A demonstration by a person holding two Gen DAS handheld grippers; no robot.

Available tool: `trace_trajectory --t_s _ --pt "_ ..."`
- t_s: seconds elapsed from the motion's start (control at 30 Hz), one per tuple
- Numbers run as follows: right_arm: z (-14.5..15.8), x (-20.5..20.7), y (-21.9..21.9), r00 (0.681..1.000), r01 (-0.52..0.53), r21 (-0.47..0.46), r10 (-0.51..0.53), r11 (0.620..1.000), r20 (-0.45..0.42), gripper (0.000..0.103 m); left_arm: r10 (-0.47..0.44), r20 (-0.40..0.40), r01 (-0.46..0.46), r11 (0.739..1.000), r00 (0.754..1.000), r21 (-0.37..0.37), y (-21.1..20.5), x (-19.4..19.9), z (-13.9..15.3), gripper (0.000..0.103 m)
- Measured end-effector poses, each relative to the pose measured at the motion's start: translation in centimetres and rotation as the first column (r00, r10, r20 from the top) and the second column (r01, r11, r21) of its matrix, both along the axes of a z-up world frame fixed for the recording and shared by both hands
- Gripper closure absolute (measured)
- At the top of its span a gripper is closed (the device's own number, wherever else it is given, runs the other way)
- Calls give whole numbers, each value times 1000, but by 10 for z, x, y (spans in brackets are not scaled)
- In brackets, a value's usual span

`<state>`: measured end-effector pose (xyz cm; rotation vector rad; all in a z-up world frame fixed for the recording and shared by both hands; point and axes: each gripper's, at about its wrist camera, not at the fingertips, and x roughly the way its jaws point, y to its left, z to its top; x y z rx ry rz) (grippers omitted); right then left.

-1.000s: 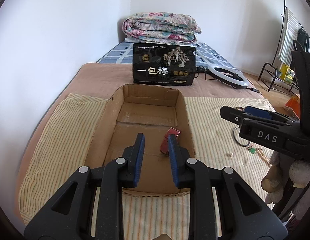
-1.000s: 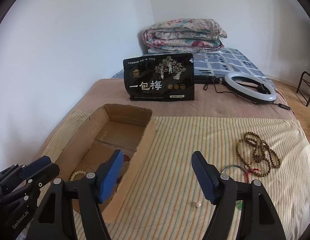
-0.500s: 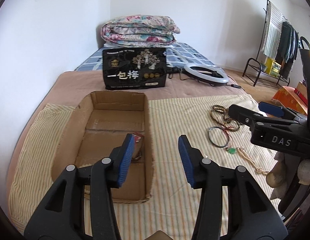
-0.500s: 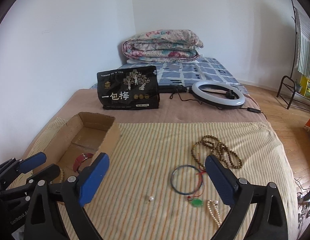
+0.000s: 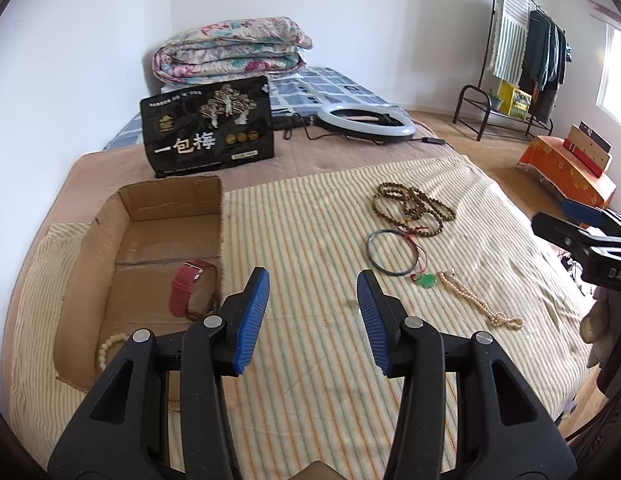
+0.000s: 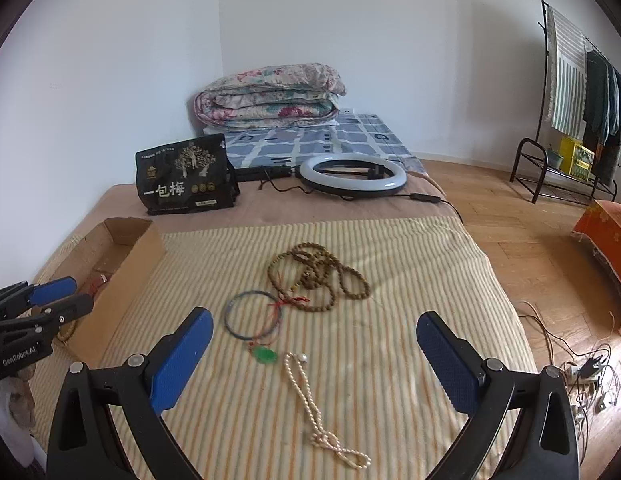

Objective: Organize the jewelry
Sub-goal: 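Lift both open tools out of the box back over the jewelry, then grasp the pearl necklace with the right tool while the left tool grasps the green jade pendant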

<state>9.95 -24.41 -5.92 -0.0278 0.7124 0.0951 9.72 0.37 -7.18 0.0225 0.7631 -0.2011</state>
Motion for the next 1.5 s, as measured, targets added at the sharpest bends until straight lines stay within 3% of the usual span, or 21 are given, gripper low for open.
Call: trace_trajectory --t_s 0.37,0.87,1.0,1.3,1.37,1.5 --pt "-33 -24 -35 994 -9 -76 1 997 -106 0 -75 -74 77 997 994 27 -36 17 -24 56" --pt "-71 -17 -3 960 -202 -98 177 974 -219 4 -50 -155 51 999 987 2 -54 62 -48 56" --pt "-81 -9 -2 947 -213 -86 183 973 -264 11 -51 -176 50 999 983 -10 -57 72 -54 56" --pt "-88 -4 3 939 -227 -96 191 969 -284 11 -73 -207 65 997 976 -46 -62 87 -66 56" --pt "-90 -3 3 938 -225 -94 190 970 -292 11 -79 -226 70 996 971 -48 -64 88 -71 44" --pt "-93 -1 3 935 -225 -94 188 970 -300 11 -81 -230 77 997 970 -26 -70 92 -80 41"
